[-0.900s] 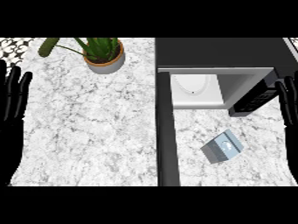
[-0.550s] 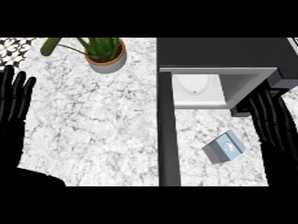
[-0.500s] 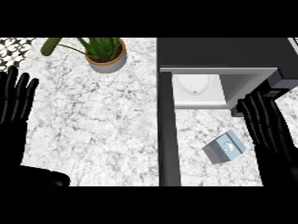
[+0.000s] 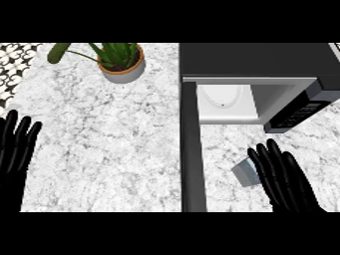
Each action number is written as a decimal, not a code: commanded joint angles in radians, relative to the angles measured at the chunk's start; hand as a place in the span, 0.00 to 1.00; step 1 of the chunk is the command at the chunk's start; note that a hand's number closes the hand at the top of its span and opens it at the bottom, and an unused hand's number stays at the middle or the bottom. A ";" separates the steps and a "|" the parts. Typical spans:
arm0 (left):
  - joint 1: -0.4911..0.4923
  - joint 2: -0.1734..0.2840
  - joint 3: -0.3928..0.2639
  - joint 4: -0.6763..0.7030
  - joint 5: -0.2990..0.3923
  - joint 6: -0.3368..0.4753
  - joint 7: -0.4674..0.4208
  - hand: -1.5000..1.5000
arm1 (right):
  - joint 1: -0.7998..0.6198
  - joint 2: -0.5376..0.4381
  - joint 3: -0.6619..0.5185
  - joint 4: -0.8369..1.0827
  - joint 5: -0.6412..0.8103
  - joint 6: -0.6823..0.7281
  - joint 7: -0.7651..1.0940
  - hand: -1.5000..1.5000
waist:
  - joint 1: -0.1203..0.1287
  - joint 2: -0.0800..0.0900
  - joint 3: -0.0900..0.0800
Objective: Pick up the milk, place it into the microwave and close the microwave
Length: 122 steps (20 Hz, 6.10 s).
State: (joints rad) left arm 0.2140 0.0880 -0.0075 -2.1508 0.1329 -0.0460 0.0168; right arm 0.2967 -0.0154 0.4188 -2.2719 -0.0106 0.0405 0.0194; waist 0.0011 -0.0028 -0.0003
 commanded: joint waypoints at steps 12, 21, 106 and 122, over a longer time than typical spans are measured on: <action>0.300 -0.024 -0.023 -0.106 0.019 -0.114 -0.152 0.00 | 0.017 0.015 -0.019 0.098 0.215 -0.210 -0.097 0.00 | 0.007 0.002 0.000; 0.436 -0.026 -0.027 -0.128 0.003 -0.173 -0.237 0.00 | 0.004 -0.029 -0.184 0.280 0.118 -0.205 -0.282 0.00 | 0.008 0.001 0.000; 0.500 -0.080 0.069 -0.035 0.011 -0.291 -0.383 0.00 | -0.474 -0.178 -0.573 1.494 -0.186 0.339 -0.897 1.00 | 0.006 0.000 0.000; 0.578 -0.066 0.129 -0.155 0.132 -0.354 -0.300 0.00 | 0.067 -0.040 -0.321 0.602 -0.181 0.162 -0.491 1.00 | -0.003 0.000 0.000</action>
State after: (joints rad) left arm 0.7499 0.0242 0.1236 -2.2177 0.2280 -0.3900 -0.3392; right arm 0.2536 -0.0926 0.0483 -1.5257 -0.1942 0.2416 -0.5420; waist -0.0051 -0.0045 -0.0016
